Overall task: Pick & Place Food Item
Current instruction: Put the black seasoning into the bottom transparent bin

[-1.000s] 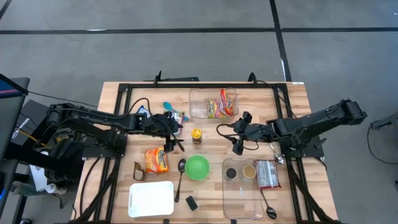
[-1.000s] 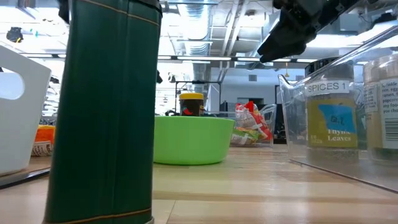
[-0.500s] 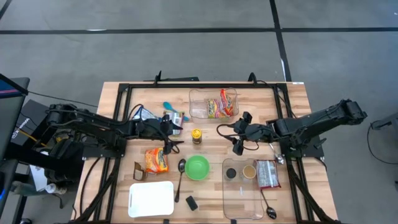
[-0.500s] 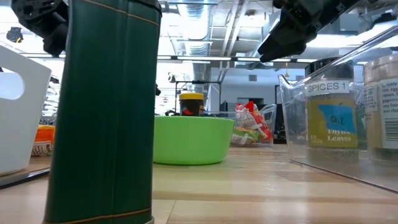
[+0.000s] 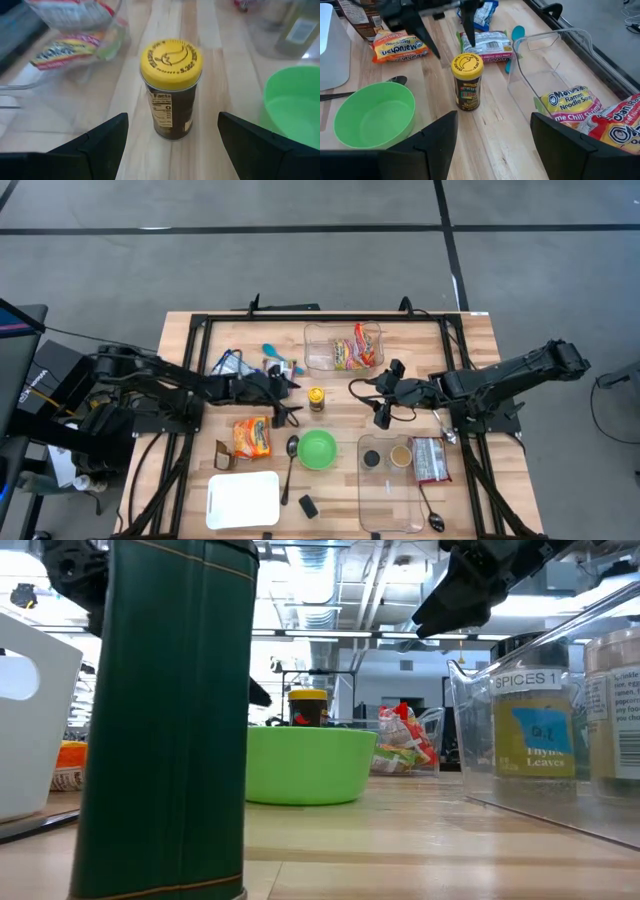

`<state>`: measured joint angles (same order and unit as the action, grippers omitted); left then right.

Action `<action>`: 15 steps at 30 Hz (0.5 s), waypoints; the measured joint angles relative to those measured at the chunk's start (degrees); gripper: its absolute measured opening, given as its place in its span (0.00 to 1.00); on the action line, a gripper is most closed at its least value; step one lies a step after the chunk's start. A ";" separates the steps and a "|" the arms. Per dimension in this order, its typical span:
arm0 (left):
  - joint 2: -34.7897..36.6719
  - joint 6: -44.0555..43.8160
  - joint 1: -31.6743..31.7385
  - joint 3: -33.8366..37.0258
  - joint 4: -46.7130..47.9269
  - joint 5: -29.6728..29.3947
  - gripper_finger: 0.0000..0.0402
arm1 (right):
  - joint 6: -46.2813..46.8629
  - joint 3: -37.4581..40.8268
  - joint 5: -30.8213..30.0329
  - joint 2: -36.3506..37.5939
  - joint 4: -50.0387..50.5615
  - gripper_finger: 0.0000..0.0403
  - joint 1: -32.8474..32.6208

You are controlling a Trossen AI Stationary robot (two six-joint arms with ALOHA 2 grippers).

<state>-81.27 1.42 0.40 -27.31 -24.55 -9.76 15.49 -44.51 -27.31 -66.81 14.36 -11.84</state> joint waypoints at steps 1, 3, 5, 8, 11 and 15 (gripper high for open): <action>-1.64 0.01 0.01 -0.79 -0.02 0.00 0.75 | 0.00 0.00 0.00 0.00 -0.01 0.61 0.00; -4.75 0.01 0.24 -2.23 0.05 -0.06 0.75 | 0.01 0.00 0.00 0.00 0.06 0.61 -0.02; -7.03 0.03 0.50 -3.08 0.14 -0.12 0.75 | 0.00 0.00 0.00 0.00 0.10 0.61 -0.02; -9.97 0.01 1.09 -4.43 0.11 -0.17 0.75 | 0.00 0.00 0.00 0.00 0.24 0.61 -0.02; -12.17 -0.13 1.60 -5.76 0.08 0.65 0.75 | 0.00 -0.01 0.00 0.00 0.22 0.61 -0.02; -14.26 -0.16 1.95 -7.22 0.01 3.77 0.75 | 0.00 0.00 0.00 0.00 0.19 0.61 -0.02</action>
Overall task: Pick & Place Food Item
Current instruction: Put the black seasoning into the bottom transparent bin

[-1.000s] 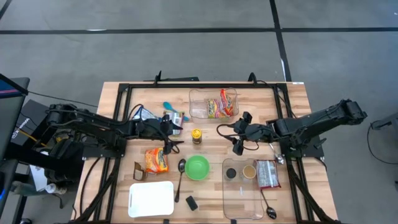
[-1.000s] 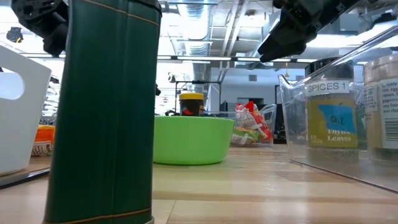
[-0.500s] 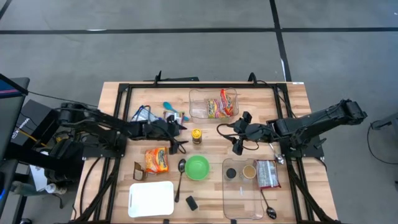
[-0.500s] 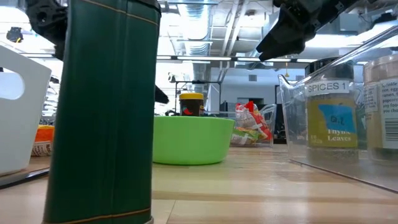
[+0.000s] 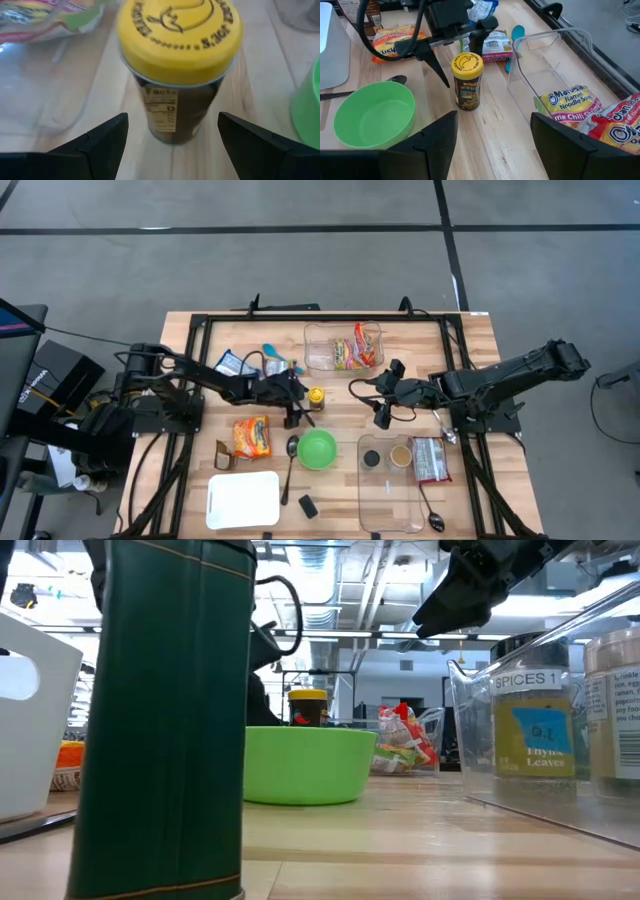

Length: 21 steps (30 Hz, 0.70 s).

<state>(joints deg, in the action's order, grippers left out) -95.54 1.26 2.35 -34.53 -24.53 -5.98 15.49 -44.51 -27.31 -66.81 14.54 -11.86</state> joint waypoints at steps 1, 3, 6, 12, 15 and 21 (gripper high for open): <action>-0.44 0.00 0.00 -0.21 0.04 0.03 0.75 | 0.00 0.00 0.00 0.01 -0.02 0.61 0.00; -0.89 -0.02 0.00 -0.50 0.18 0.05 0.75 | 0.00 -0.01 0.00 0.01 0.00 0.61 0.00; -1.11 -0.02 0.00 -0.52 -0.31 0.12 0.75 | 0.00 -0.02 0.00 0.02 -0.04 0.61 0.00; -1.11 -0.02 0.00 -0.52 -2.06 0.65 0.75 | 0.00 -0.02 0.00 0.01 -0.15 0.61 0.00; -1.11 -0.02 0.00 -0.52 -2.86 0.66 0.75 | 0.00 -0.01 0.00 0.02 -0.15 0.61 0.00; -1.11 1.85 -0.02 -0.51 -4.20 0.68 0.75 | 0.00 -0.02 0.00 0.02 0.00 0.61 0.00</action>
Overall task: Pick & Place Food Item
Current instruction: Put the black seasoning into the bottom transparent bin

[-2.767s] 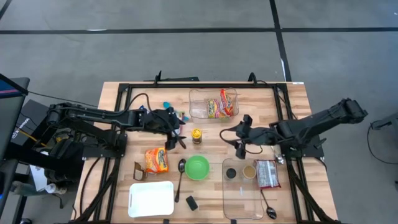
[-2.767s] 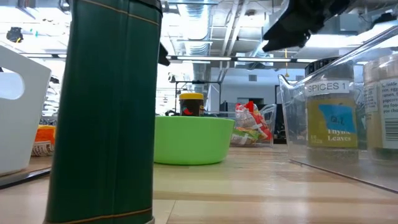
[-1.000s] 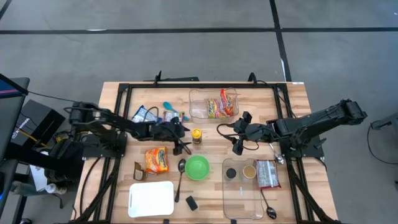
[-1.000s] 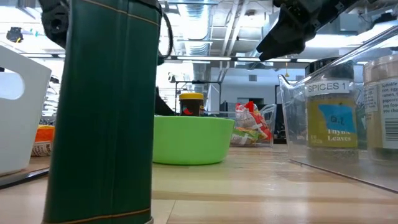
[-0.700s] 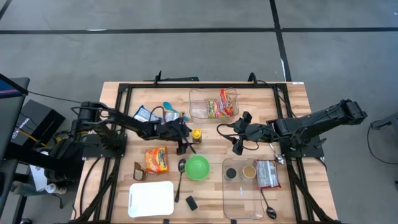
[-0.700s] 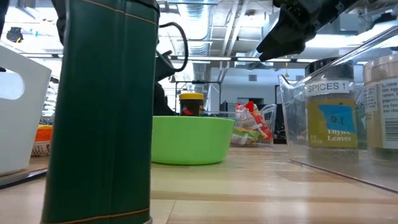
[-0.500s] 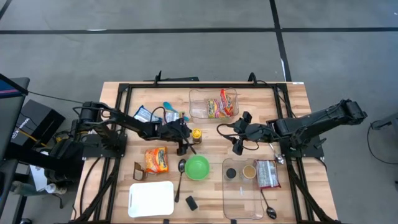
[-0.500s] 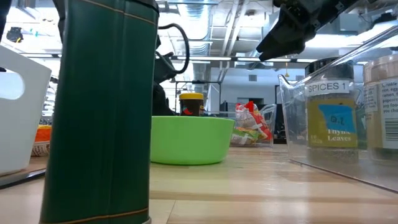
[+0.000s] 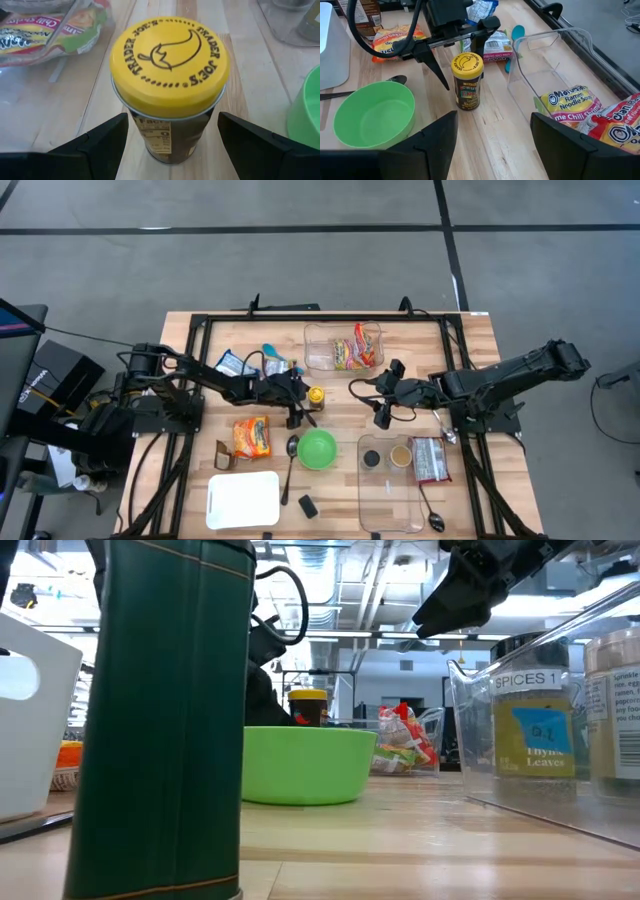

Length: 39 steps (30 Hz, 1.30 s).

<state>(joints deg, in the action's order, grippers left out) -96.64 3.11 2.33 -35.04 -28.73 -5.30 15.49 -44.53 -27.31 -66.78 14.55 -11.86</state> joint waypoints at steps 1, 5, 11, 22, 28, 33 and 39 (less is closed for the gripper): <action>0.00 0.50 0.00 0.00 0.09 0.00 0.75 | 0.00 0.00 0.00 0.00 0.00 0.61 0.00; 0.00 0.73 0.00 0.01 0.30 0.15 0.75 | 0.00 0.00 0.02 -0.02 0.00 0.61 0.00; -0.30 0.18 0.00 0.01 0.05 0.13 0.75 | 0.00 0.00 0.02 0.00 0.00 0.61 0.00; -8.12 -2.07 0.42 -0.61 -8.32 0.11 0.75 | 0.00 0.00 0.04 -0.01 -0.04 0.61 0.00; -10.77 -2.09 0.98 -2.87 -8.35 0.07 0.75 | 0.00 0.00 0.04 -0.02 -0.05 0.61 0.00; -11.47 -1.99 0.98 -3.35 -8.01 -0.09 0.75 | 0.00 0.00 0.07 0.00 0.02 0.61 0.02; -11.41 -1.94 0.98 -3.38 -6.55 -0.07 0.75 | -0.01 0.01 0.22 -0.01 -0.01 0.61 0.00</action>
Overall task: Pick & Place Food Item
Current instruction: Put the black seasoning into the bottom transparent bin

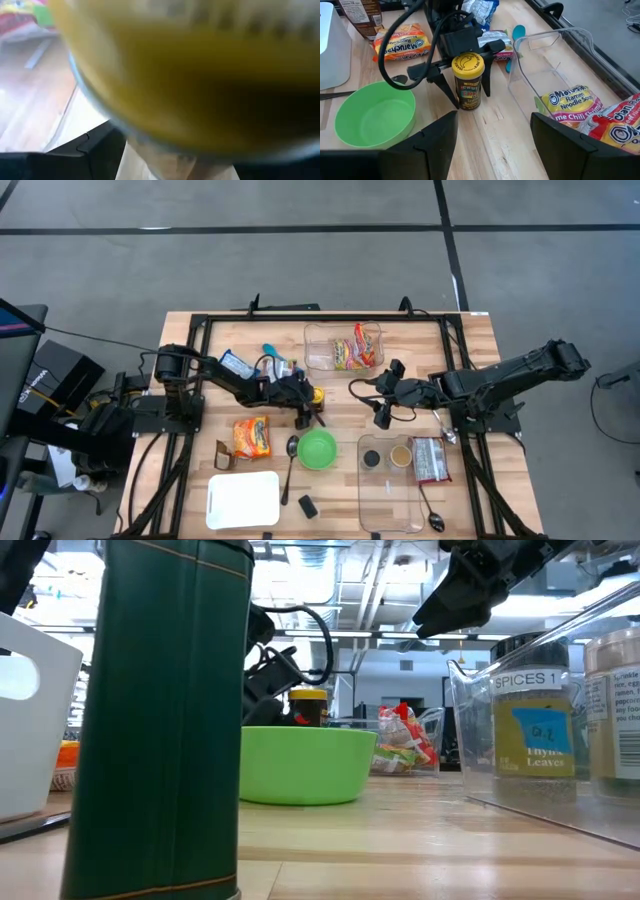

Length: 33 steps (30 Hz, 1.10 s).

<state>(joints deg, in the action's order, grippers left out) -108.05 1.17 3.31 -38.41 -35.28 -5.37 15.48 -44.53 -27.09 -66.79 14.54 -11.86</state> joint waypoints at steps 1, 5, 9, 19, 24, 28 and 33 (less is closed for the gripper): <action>0.00 0.01 0.00 0.00 0.48 0.00 0.75 | 0.01 0.01 0.00 -0.01 0.01 0.61 0.02; 0.00 0.00 0.00 0.02 0.57 0.02 0.75 | 0.01 -0.01 0.00 -0.01 0.01 0.61 0.01; 0.00 0.00 0.00 0.02 0.56 0.04 0.73 | 0.01 -0.01 0.00 -0.01 0.01 0.61 0.00; 0.04 0.00 0.00 0.02 0.56 0.20 0.57 | 0.01 0.00 0.00 -0.01 0.01 0.61 0.02; 0.04 -0.11 0.00 0.02 0.54 0.18 0.59 | 0.01 -0.01 0.00 0.01 -0.01 0.61 0.00; 0.04 -0.11 0.00 0.02 0.56 0.15 0.61 | 0.01 0.00 0.00 0.00 0.01 0.61 0.02; 0.07 -0.16 0.00 0.02 0.47 0.15 0.55 | 0.01 0.00 0.00 0.01 0.01 0.61 0.01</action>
<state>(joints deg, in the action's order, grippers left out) -107.98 1.02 3.31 -38.40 -34.81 -5.21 15.49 -44.52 -27.09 -66.78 14.54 -11.85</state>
